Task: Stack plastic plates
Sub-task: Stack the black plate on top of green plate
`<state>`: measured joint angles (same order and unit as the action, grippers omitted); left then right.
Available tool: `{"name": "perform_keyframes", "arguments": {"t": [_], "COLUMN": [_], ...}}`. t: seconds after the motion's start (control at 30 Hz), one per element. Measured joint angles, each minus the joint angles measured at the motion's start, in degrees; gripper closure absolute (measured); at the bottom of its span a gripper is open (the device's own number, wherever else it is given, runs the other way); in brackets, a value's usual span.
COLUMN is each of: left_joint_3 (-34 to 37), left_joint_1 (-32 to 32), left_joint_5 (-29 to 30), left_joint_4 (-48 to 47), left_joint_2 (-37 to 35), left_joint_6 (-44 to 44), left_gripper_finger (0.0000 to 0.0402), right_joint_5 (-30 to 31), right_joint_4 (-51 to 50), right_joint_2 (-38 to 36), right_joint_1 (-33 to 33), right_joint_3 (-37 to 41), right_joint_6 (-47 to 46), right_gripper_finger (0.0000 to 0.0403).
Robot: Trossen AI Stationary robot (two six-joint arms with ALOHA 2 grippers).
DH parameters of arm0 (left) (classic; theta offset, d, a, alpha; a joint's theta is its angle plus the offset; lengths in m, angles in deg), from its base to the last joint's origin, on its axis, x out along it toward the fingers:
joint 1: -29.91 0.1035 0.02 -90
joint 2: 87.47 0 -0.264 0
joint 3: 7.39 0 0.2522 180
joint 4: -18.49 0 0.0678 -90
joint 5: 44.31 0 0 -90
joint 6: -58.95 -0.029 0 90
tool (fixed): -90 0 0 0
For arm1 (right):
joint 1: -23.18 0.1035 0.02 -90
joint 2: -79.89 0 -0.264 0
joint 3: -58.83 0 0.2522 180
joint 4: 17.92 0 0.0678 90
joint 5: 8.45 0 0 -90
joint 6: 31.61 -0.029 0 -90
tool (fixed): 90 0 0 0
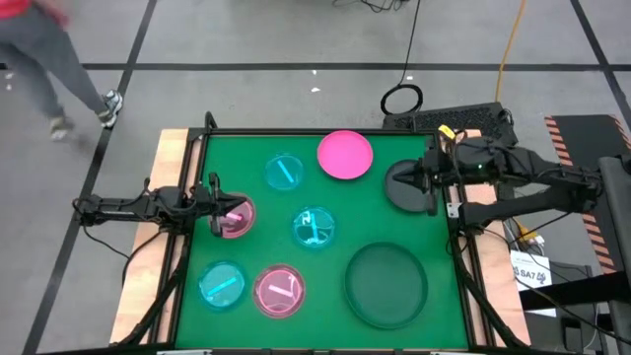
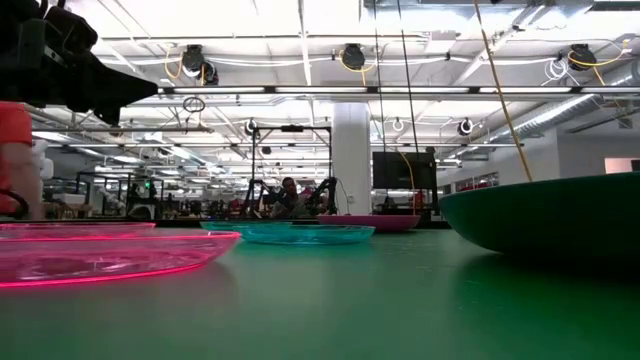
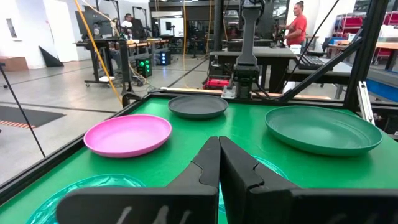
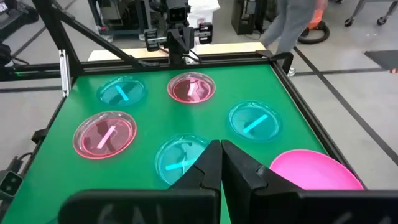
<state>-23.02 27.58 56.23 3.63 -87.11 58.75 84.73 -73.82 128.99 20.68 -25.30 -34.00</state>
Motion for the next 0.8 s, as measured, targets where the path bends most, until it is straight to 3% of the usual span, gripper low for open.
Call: {"name": "perform_keyframes", "arguments": {"t": [0.37,0.67,0.8], "left_joint_3": [0.0,-0.04,-0.04], "left_joint_1": [0.0,0.02,0.07], "left_joint_5": [0.0,-0.02,0.21], "left_joint_4": [0.24,-0.24,-0.18], "left_joint_2": [-0.01,0.0,0.0], "left_joint_6": [-0.98,-0.61,6.93], "left_gripper_finger": [0.04,0.04,0.04], "right_joint_5": [0.0,-0.35,-0.4], "right_joint_4": [-13.15,-16.41,-18.53], "right_joint_2": [10.69,15.76,17.56], "right_joint_1": [0.0,0.02,0.02], "right_joint_3": [-18.41,-21.07,-21.07], "right_joint_6": [-3.42,-15.71,-16.48], "right_gripper_finger": [0.0403,0.0403,0.0403]}}
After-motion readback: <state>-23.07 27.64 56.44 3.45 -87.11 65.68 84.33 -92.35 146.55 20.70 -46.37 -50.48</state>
